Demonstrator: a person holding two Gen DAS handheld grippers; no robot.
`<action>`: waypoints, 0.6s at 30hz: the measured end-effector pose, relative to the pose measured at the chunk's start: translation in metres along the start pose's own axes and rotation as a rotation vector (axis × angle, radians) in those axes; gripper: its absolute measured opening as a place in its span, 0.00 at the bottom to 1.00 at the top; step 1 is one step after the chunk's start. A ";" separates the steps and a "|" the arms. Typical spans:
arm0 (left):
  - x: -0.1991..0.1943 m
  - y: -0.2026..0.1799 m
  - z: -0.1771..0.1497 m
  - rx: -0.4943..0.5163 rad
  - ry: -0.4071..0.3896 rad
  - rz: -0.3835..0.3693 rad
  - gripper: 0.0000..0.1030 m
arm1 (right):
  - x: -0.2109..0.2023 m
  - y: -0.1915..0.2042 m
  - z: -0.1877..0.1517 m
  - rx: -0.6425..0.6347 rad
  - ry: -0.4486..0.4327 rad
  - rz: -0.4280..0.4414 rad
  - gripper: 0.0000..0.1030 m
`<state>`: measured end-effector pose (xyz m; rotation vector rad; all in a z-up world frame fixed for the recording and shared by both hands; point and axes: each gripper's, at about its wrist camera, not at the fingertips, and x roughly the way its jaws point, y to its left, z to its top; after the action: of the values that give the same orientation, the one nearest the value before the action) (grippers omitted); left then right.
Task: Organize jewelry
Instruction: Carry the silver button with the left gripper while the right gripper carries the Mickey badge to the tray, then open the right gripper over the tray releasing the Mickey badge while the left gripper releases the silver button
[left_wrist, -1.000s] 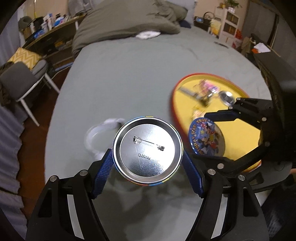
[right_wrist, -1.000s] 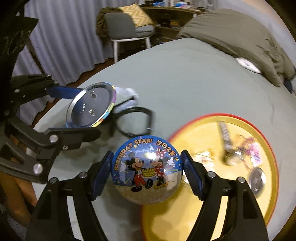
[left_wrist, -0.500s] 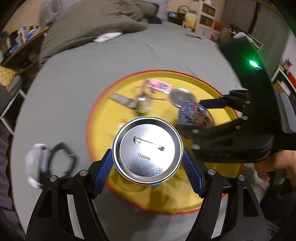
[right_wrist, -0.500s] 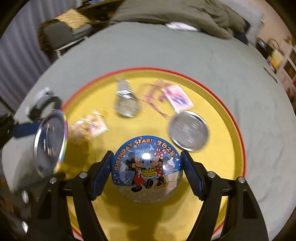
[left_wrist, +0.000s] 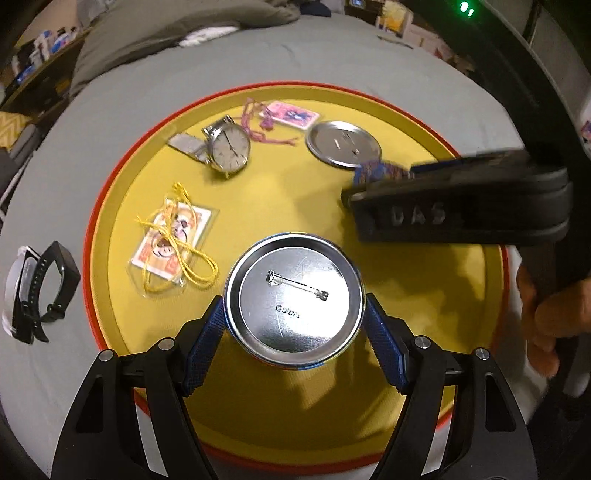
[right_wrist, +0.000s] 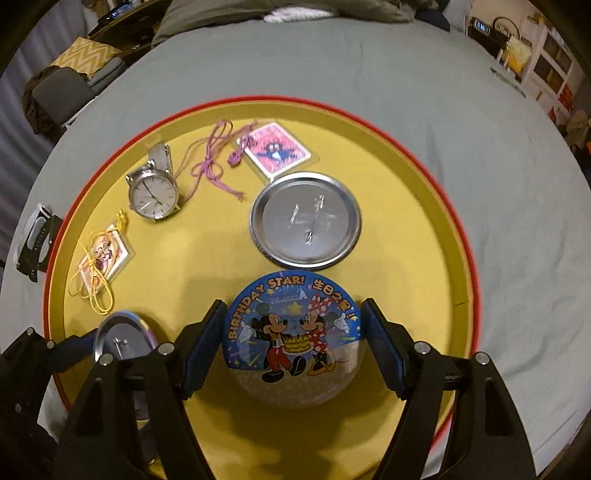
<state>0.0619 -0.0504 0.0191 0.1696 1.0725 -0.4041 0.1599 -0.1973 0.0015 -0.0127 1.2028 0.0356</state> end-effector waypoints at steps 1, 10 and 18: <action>0.001 -0.001 0.000 -0.004 -0.004 0.009 0.70 | 0.000 0.002 0.000 -0.008 -0.012 -0.012 0.68; 0.002 -0.009 -0.004 0.028 0.000 0.053 0.83 | -0.001 0.001 -0.002 0.021 -0.002 -0.018 0.80; -0.034 0.020 0.015 -0.034 -0.085 0.084 0.92 | -0.025 0.001 0.015 0.076 -0.046 0.015 0.80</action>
<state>0.0678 -0.0283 0.0551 0.1651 0.9842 -0.3148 0.1647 -0.1963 0.0299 0.0632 1.1571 0.0031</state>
